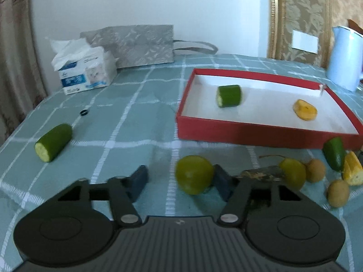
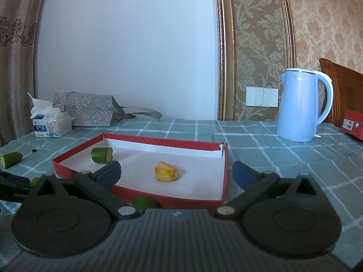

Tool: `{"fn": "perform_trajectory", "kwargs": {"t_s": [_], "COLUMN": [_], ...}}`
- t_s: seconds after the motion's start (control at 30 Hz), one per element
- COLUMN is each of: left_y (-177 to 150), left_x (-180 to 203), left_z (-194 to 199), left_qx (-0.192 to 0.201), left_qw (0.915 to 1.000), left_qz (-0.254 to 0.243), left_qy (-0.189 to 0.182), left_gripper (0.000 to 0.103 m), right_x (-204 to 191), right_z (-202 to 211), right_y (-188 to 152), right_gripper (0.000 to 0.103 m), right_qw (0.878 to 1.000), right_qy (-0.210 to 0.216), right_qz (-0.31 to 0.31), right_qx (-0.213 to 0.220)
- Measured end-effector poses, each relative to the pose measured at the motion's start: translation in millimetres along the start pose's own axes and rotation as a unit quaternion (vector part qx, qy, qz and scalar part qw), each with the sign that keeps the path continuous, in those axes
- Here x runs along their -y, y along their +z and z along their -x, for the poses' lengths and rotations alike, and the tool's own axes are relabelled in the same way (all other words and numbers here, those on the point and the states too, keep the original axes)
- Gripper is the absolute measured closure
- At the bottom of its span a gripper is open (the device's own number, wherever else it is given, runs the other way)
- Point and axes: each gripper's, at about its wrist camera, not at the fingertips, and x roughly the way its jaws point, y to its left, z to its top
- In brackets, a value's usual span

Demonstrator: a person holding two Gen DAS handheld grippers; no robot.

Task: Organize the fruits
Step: 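Grasp the green tomato with the left gripper while the right gripper withdraws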

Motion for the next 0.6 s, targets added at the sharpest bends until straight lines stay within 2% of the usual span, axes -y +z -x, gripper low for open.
{"fn": "perform_trajectory", "kwargs": {"t_s": [0.07,0.17,0.3,0.37,0.47,0.6], "left_y": [0,-3,-5,-5,-4,-4], "left_x": [2,4,10,6,0,-5], "left_z": [1,2,3,2,2,2], "left_qx": [0.003,0.013,0.024,0.023,0.023,0.022], "left_qw": [0.9999,0.9997,0.9992,0.9995,0.9997,0.9996], "left_qz": [-0.003,-0.011,-0.031,-0.018,-0.002,0.013], "left_qy": [-0.01,-0.017,-0.009,-0.015,-0.012,-0.013], "left_gripper": [0.06,0.069,0.069,0.069,0.069,0.069], "right_x": [0,2,11,22,45,74], "right_z": [0,0,2,8,21,32], "right_y": [0,0,3,6,5,-4], "right_gripper": [0.0,0.0,0.002,0.002,0.001,0.001], "right_qw": [1.0,1.0,1.0,0.999,0.998,0.997], "right_qy": [0.001,-0.001,-0.02,-0.026,-0.06,-0.071], "right_qz": [-0.002,-0.004,-0.015,-0.027,-0.023,-0.015], "right_qx": [0.001,-0.002,-0.002,0.002,0.006,-0.03]}}
